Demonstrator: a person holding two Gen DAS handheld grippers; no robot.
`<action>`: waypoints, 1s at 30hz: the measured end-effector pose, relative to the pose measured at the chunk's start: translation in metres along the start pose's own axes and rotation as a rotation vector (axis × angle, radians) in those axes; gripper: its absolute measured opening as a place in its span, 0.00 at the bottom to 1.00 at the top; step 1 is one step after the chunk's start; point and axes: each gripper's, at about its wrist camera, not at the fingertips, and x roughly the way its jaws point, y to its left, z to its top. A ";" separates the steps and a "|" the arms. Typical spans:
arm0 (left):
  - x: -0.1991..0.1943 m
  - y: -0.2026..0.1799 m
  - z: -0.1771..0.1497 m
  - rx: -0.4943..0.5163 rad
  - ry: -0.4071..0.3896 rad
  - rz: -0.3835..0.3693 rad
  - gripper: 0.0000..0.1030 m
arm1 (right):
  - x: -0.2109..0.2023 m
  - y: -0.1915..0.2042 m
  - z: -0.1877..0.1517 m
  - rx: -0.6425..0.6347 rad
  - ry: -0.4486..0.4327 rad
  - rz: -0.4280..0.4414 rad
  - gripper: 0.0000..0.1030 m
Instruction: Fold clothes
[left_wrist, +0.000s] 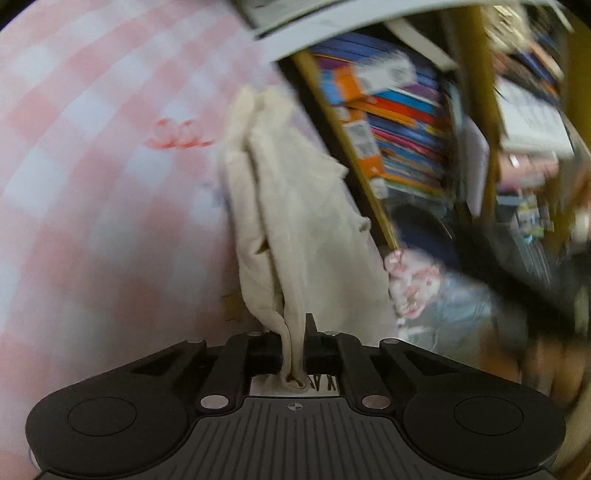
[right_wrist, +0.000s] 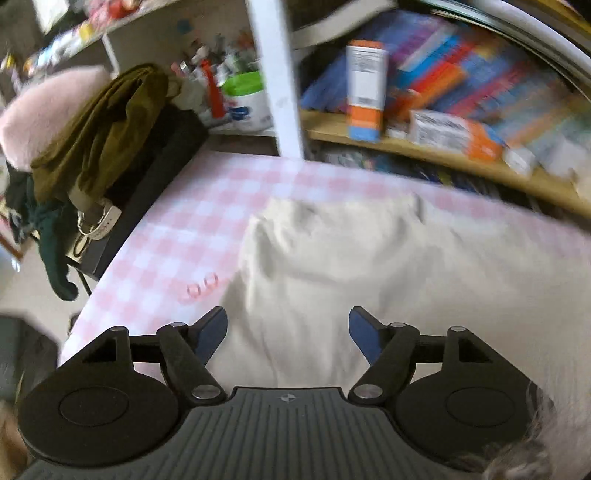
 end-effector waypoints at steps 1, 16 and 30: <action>0.000 -0.006 0.000 0.040 0.001 0.006 0.07 | 0.014 0.010 0.013 -0.038 0.030 -0.009 0.69; 0.005 -0.040 0.000 0.281 0.017 0.006 0.05 | 0.170 0.113 0.058 -0.561 0.418 -0.262 0.69; 0.003 -0.069 0.001 0.452 0.032 -0.016 0.05 | 0.157 0.098 0.057 -0.614 0.441 -0.332 0.08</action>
